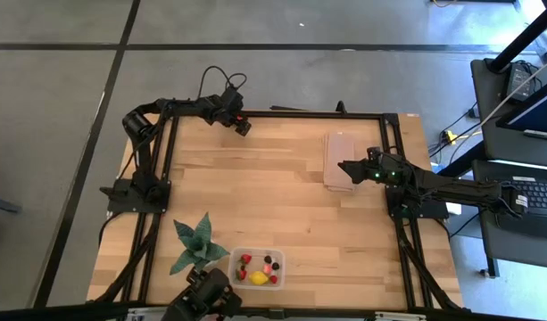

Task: Pick and placing Produce into tupperware
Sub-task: Put the strawberry into the transparent bin

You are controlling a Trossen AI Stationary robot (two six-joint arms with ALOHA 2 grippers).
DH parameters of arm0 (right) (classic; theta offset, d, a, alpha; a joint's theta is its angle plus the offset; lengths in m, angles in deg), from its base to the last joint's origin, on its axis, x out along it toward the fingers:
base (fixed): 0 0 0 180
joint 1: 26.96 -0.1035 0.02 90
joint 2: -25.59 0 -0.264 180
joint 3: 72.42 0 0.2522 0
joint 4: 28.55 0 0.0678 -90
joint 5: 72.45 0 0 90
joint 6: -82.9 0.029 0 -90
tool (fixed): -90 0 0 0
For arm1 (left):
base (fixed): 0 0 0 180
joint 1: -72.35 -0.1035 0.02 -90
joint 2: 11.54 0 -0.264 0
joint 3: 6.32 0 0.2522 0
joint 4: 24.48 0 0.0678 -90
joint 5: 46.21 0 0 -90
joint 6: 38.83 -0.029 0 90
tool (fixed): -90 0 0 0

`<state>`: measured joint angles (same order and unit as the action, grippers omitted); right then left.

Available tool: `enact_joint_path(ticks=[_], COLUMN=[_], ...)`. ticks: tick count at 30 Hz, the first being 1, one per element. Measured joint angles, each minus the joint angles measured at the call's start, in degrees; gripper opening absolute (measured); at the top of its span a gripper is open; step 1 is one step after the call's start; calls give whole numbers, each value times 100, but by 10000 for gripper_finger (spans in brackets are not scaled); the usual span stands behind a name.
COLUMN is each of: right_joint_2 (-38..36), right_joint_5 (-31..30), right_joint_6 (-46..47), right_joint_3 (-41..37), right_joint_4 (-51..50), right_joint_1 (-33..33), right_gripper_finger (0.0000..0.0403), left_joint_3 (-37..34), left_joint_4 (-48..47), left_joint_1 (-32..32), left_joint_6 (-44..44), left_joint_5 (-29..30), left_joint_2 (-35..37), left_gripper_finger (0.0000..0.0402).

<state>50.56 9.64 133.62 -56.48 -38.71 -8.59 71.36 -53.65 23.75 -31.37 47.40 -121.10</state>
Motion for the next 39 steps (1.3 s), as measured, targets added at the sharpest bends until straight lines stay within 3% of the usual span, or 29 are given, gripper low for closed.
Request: enact_joint_path(ticks=[9, 29, 39], right_joint_2=[0, 0, 0], right_joint_5=[0, -4, -4], right_joint_6=[0, 0, 2], right_joint_3=[0, 0, 0], right_joint_4=[0, 0, 0], right_joint_1=[0, 0, 0], right_gripper_finger=[243, 243, 243], left_joint_3=[0, 0, 0], left_joint_4=[-208, -44, -21], left_joint_1=[0, 2, 2], left_joint_6=[9, 0, -5], left_joint_5=[96, 227, 226], left_joint_2=[0, 0, 0], left_gripper_finger=[299, 184, 180])
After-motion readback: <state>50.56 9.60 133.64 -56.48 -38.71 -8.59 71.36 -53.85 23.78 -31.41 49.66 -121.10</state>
